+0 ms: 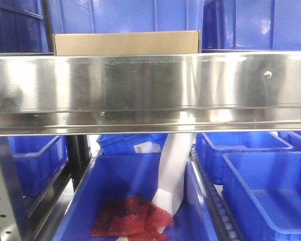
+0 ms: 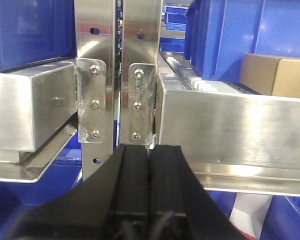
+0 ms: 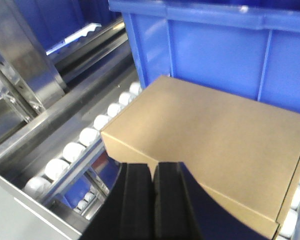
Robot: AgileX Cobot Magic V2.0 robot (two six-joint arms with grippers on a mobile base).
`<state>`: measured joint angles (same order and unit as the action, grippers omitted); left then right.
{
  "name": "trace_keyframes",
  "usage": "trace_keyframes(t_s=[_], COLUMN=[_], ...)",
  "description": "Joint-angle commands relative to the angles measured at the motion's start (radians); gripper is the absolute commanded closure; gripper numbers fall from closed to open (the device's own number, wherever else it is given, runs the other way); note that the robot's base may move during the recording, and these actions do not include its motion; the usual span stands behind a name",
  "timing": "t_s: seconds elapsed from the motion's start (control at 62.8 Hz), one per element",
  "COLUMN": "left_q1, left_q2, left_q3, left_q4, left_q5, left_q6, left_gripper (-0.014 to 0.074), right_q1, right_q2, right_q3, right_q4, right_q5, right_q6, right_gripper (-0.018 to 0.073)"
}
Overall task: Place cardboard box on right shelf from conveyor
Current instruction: 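Open the right gripper and withdraw it from the box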
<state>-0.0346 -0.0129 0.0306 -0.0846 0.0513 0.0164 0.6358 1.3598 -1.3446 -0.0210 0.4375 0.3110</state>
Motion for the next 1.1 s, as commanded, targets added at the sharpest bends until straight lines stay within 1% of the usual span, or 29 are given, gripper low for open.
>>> trace_keyframes(t_s=[0.0, 0.398, 0.462, 0.542, 0.605, 0.669, 0.78, 0.876, 0.972, 1.083], left_q1=[0.000, 0.000, 0.000, 0.000, 0.000, 0.000, 0.000, 0.000, 0.000, 0.000], left_q2=[-0.011, -0.011, -0.011, -0.011, -0.011, -0.011, -0.011, -0.011, -0.011, -0.011], left_q3=[-0.004, -0.004, -0.004, -0.004, -0.004, -0.004, -0.004, -0.004, -0.004, -0.004], left_q4=[-0.007, -0.007, -0.007, -0.007, -0.007, -0.007, -0.007, -0.007, -0.007, -0.007], left_q5=[-0.091, -0.091, -0.091, -0.091, -0.091, -0.091, -0.091, -0.091, -0.091, -0.091], left_q6=[-0.005, -0.005, -0.005, -0.005, -0.005, -0.005, -0.005, -0.005, -0.005, -0.005], left_gripper=[0.0715, 0.0715, 0.0715, 0.0715, 0.0715, 0.0715, 0.0715, 0.0715, 0.0715, 0.0715], right_q1=[-0.003, -0.003, -0.003, -0.003, -0.005, -0.011, -0.072, -0.153, -0.241, -0.348], right_q2=[-0.037, -0.040, -0.053, -0.091, -0.144, -0.201, -0.324, -0.450, -0.589, -0.749], right_q3=[-0.029, -0.022, -0.006, 0.050, 0.131, 0.232, 0.405, 0.581, 0.731, 0.877], right_q4=[-0.015, -0.023, -0.051, -0.051, -0.041, -0.039, -0.002, 0.030, 0.034, 0.038], right_q5=[-0.092, -0.092, -0.083, -0.094, -0.122, -0.168, -0.269, -0.337, -0.373, -0.378], right_q6=[0.004, 0.000, -0.047, -0.127, -0.180, -0.205, -0.210, -0.210, -0.219, -0.226], right_gripper=[0.0525, 0.0525, 0.0525, 0.0525, 0.0525, 0.0525, 0.0525, 0.0525, 0.0525, 0.0525])
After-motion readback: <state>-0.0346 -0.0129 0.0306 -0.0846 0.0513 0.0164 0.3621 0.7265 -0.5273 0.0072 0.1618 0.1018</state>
